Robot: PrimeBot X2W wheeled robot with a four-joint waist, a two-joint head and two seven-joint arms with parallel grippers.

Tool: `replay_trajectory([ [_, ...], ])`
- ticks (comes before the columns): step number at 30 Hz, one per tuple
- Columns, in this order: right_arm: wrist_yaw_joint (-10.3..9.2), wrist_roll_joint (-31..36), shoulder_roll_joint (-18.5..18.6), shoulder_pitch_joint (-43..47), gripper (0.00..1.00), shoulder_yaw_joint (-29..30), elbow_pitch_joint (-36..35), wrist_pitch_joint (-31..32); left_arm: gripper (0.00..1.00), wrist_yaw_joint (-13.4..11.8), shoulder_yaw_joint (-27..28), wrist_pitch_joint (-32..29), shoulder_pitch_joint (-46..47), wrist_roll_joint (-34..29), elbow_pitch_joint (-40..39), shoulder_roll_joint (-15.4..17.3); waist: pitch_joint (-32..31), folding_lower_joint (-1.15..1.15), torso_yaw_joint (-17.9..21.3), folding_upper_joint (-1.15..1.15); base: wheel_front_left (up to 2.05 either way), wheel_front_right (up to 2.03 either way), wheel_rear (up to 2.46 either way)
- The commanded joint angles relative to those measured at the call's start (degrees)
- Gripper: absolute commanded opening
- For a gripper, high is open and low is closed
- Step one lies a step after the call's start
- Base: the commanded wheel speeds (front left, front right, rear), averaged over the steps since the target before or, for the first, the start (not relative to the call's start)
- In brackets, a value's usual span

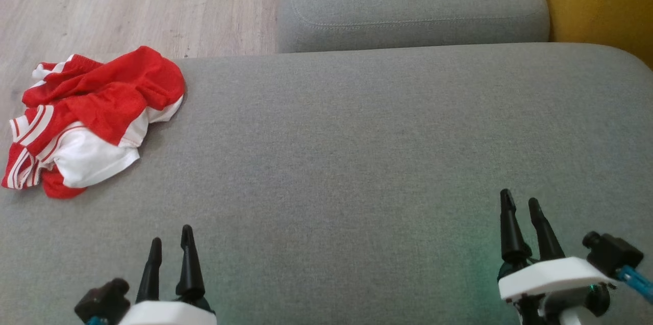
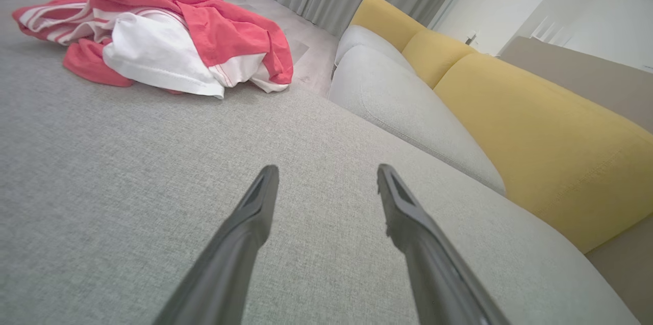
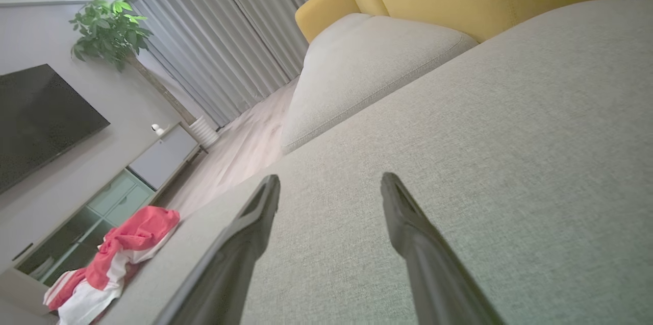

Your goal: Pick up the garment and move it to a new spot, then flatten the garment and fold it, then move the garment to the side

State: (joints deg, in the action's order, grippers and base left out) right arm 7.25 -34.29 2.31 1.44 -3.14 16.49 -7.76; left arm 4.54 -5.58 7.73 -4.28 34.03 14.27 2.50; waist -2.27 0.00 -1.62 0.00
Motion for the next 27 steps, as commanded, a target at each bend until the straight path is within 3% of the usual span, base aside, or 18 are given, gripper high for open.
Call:
replay_trajectory([
  [1, 0.18, 1.5, 0.4, -1.3, 1.0, -1.2, -1.9, -0.8, 1.0, -0.2, 0.8, 0.8, 0.8, -1.5, -1.7, 0.3, 0.0, 0.0, 0.0, 0.0, 0.0, 0.0, 0.0],
  [27, 0.23, 21.0, 0.5, -1.6, 1.0, -4.4, 1.0, -5.4, 1.0, -1.5, -0.3, 5.4, -0.6, -17.5, -0.2, 0.4, -0.4, 0.0, -0.6, 0.0, 0.0, 0.0, 0.0],
])
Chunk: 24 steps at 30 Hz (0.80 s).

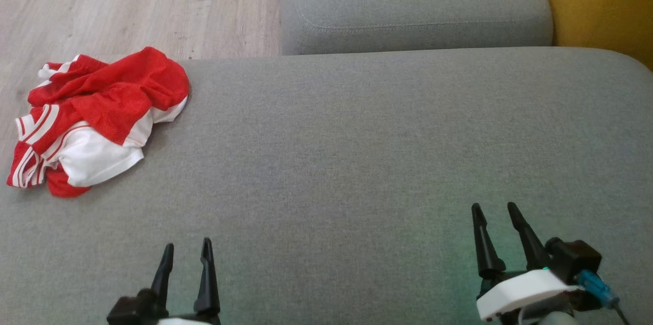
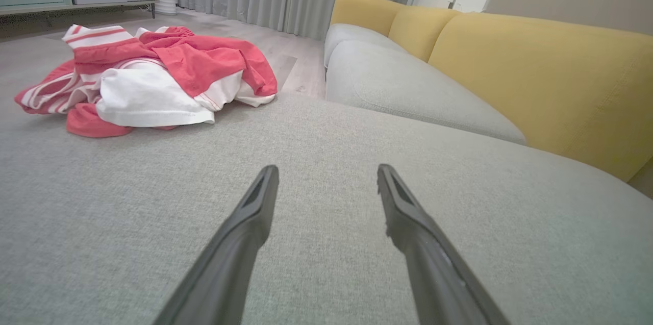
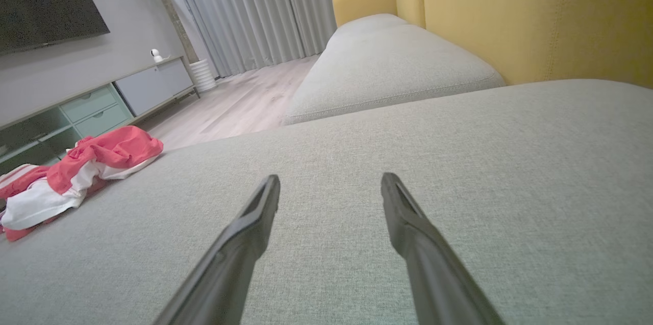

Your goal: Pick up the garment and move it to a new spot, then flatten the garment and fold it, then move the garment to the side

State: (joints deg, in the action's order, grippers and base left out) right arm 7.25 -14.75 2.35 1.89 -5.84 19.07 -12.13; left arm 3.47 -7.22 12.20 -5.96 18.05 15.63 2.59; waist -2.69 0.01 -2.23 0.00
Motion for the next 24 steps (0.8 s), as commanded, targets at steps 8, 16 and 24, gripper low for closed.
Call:
replay_trajectory([
  [8, 0.24, 6.1, 0.5, -2.1, 1.0, -2.6, -0.9, -2.2, 1.0, -0.7, 1.4, 2.1, 0.5, -5.5, -1.1, 0.3, -0.4, -0.01, -0.1, 0.0, 0.0, 0.0, 0.0],
  [16, 0.24, 8.6, 0.5, -2.0, 1.0, -3.1, 0.0, -2.9, 1.0, -0.9, 1.8, 2.8, 0.0, -7.3, -0.4, 0.3, -0.9, -0.01, -0.2, 0.0, 0.0, 0.0, 0.0],
  [24, 0.24, 8.0, 0.5, -1.8, 1.0, -3.0, 0.5, -2.9, 1.0, -1.0, 2.2, 2.8, -0.5, -6.4, 0.0, 0.3, -1.4, -0.01, -0.2, 0.0, 0.0, 0.0, 0.0],
])
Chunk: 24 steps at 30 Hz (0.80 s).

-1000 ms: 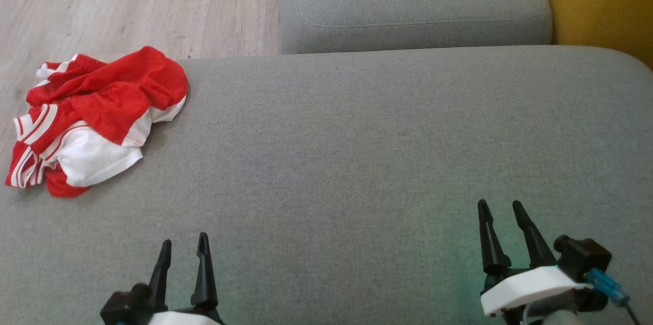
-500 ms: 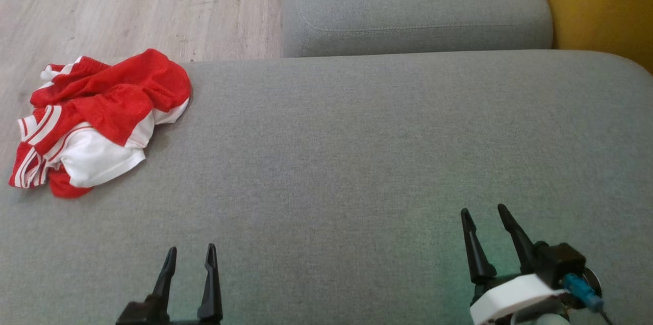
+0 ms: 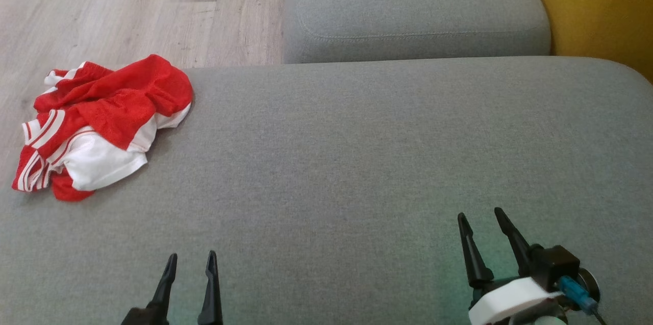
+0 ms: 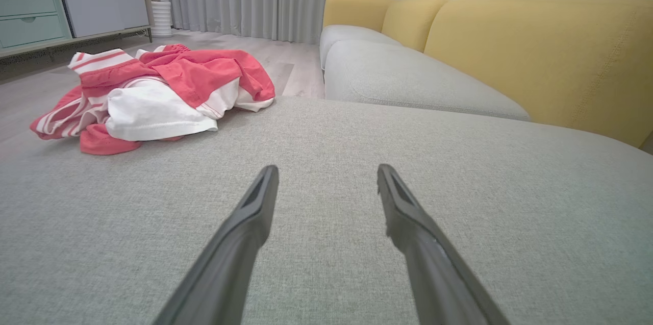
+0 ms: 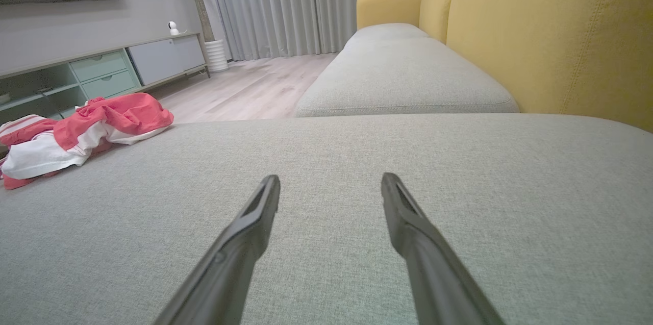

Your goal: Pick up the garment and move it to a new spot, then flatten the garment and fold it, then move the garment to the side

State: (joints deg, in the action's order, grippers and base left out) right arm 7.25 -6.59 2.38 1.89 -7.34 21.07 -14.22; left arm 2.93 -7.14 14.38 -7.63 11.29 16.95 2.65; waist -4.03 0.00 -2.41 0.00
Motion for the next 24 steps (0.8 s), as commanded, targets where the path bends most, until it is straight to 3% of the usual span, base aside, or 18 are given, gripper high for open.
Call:
replay_trajectory([
  [1, 0.24, -0.2, 0.5, -1.8, 1.0, -1.5, -1.4, -0.8, 1.0, -0.4, 2.2, 0.6, 1.1, 0.3, -1.3, 0.2, -0.1, 0.0, 0.0, 0.0, 0.0, 0.0, 0.0],
  [17, 0.24, -0.2, 0.5, -1.4, 1.0, -1.3, -1.4, -0.8, 1.0, -0.2, 2.2, 0.6, 0.9, 0.2, -0.9, 0.2, -0.1, 0.0, -0.7, 0.0, 0.0, 0.0, 0.0],
  [24, 0.24, -0.2, 0.5, -0.9, 1.0, -0.5, -1.4, -0.8, 1.0, -0.3, 2.4, 0.6, 1.8, 0.1, -1.0, 0.4, -0.4, 0.0, -5.8, 0.0, 0.0, 0.0, 0.0],
])
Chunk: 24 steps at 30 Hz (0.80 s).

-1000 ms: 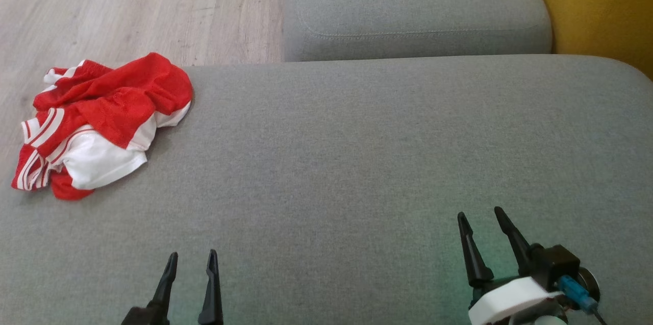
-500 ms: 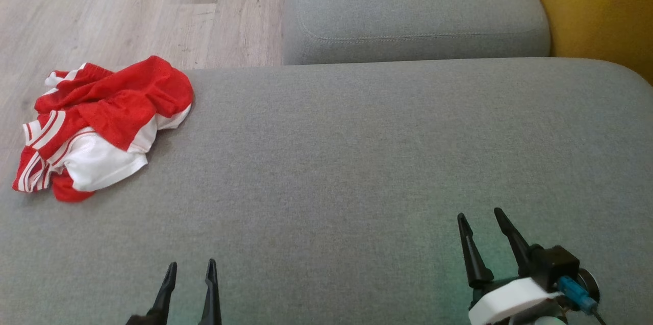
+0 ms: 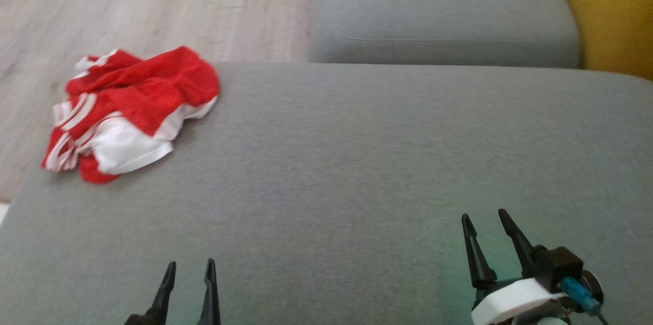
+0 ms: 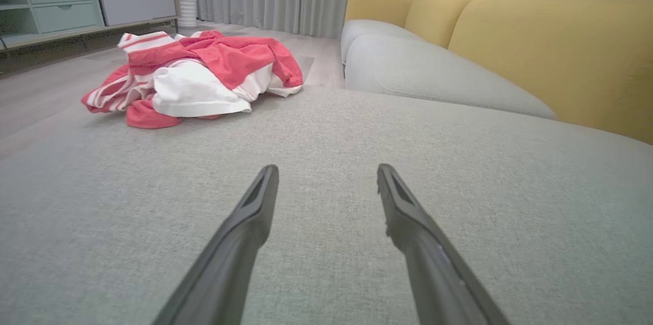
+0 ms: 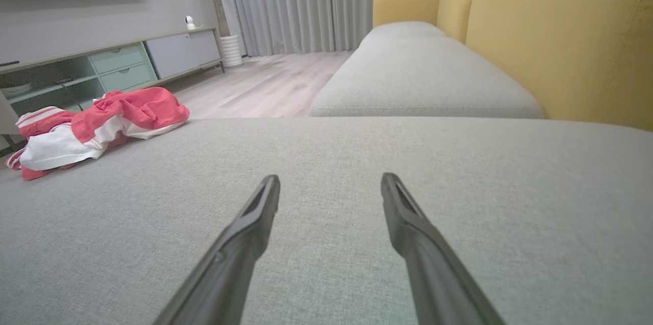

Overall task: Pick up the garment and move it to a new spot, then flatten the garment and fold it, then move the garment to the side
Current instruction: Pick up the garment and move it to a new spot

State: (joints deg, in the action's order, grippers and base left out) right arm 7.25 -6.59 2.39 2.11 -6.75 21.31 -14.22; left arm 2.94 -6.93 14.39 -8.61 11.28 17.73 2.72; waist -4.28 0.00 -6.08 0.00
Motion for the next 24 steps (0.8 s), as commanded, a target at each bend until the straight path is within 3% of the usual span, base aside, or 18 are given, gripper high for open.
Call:
replay_trajectory([
  [1, 0.24, -0.2, 0.5, -1.2, 1.0, -1.1, -1.8, -0.8, 1.0, -0.3, 2.3, 0.6, 2.8, 0.1, -1.9, 0.4, -0.2, 0.0, -3.1, 0.0, 0.0, 0.0, 0.0],
  [15, 0.24, -1.0, 0.5, -1.7, 1.0, -2.3, -2.4, -0.8, 1.0, -0.8, 3.9, 0.6, 2.9, 0.2, -3.5, 1.4, 0.3, 0.0, -16.7, 0.0, 0.0, 0.0, 0.0],
  [24, 0.24, -0.4, 0.5, -2.2, 1.0, -2.4, -2.4, -0.8, 1.0, -1.1, 4.4, 0.6, 2.7, 0.4, -4.5, 1.4, 1.4, 0.0, -21.4, 0.0, 0.0, 0.0, 0.0],
])
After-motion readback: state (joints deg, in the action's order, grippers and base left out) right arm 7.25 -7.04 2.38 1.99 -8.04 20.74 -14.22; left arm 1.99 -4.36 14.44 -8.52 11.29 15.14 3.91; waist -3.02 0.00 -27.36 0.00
